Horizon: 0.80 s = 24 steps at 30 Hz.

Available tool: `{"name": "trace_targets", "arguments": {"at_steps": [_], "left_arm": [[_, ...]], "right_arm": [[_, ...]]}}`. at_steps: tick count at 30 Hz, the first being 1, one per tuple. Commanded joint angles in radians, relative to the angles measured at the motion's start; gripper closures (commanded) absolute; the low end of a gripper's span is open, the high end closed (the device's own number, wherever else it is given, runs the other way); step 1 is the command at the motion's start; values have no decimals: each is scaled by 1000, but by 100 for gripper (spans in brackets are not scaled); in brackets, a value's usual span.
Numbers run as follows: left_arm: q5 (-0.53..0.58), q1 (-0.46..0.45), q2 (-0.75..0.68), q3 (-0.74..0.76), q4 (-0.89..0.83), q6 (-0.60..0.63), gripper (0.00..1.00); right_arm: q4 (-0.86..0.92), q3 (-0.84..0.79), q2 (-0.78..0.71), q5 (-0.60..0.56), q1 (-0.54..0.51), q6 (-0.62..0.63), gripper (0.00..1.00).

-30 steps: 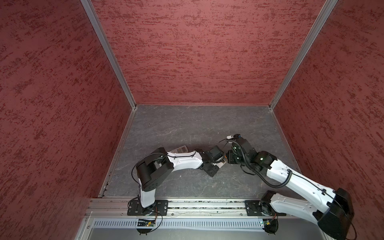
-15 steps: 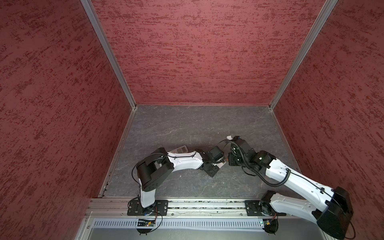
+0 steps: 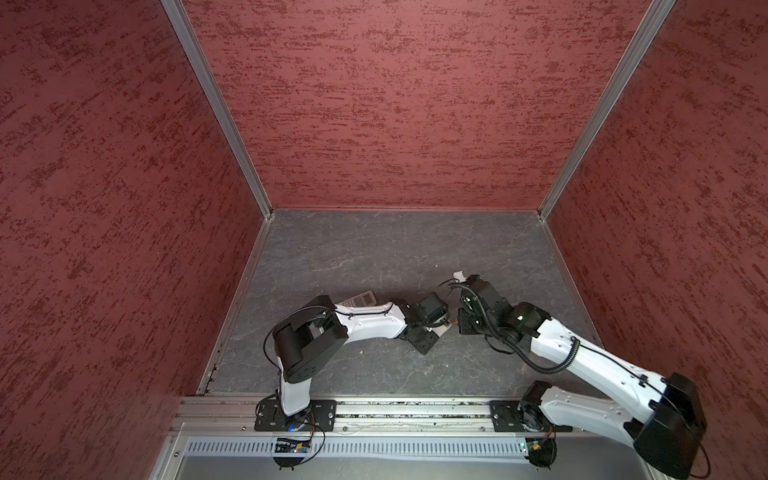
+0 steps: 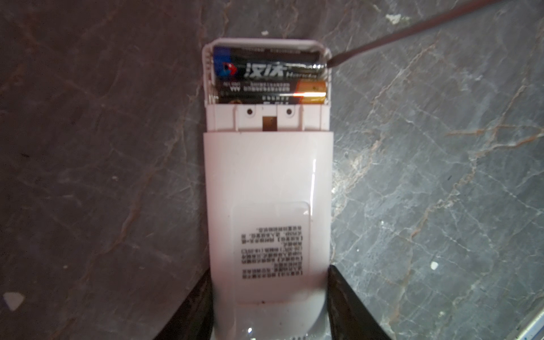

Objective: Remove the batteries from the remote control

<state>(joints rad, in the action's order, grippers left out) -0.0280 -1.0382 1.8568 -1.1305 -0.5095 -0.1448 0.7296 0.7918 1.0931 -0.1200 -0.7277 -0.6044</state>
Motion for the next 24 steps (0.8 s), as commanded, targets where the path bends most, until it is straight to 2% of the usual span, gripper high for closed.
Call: {"name": "trace_targets", "arguments": {"at_steps": [1,15,24], "left_arm": [[-32,-1,91,75,-127,-2,69],[-33,-2,94,75,-124,-2,70],[-34,0,96,75,-124,-2,69]], "right_arm": [[-15,-14,-10,-32,5,-19,100],[-55,-36,-1,-26,19,-14,100],[-20,-3,-19,-36,20,-7,100]]}}
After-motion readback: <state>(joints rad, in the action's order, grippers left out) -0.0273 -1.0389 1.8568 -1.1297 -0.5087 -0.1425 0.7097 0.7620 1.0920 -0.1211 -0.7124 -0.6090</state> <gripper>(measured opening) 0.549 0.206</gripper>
